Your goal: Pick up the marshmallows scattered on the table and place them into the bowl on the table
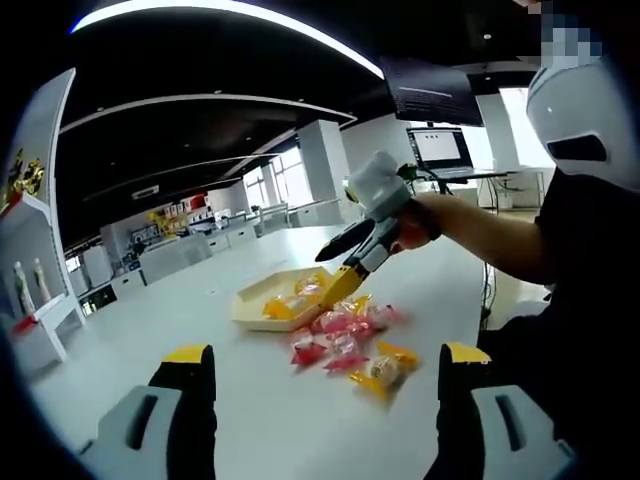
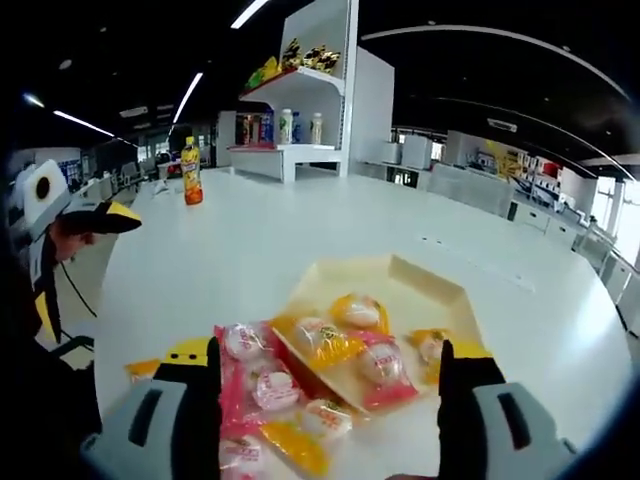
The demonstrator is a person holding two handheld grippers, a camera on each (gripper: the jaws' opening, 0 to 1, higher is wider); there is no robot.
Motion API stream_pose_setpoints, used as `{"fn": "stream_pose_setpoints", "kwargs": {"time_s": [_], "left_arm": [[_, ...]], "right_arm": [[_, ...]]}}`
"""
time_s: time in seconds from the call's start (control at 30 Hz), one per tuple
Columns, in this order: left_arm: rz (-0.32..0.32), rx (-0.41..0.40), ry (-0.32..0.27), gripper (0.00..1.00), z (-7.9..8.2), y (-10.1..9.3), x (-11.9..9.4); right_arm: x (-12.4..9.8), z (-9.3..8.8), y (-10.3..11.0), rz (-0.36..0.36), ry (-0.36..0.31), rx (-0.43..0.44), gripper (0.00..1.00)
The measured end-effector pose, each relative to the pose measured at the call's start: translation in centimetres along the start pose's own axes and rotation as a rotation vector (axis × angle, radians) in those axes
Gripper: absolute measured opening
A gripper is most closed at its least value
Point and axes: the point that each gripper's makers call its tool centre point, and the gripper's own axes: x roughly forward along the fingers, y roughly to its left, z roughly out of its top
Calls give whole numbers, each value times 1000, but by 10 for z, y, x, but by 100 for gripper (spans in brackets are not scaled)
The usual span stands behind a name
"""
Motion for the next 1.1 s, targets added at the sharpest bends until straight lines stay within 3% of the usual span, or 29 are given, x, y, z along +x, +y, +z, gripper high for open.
{"fn": "stream_pose_setpoints", "kwargs": {"time_s": [0.27,0.4,1.1], "left_arm": [[-5,3,-6,92,4,-4,-1],[-4,5,-6,92,6,-6,-1],[-9,17,-23,93,13,-18,-3]], "right_arm": [[-21,-7,-2,-15,-1,47,97],[-28,-13,-4,-28,5,47,97],[-114,-51,1,-98,5,88,97]]}}
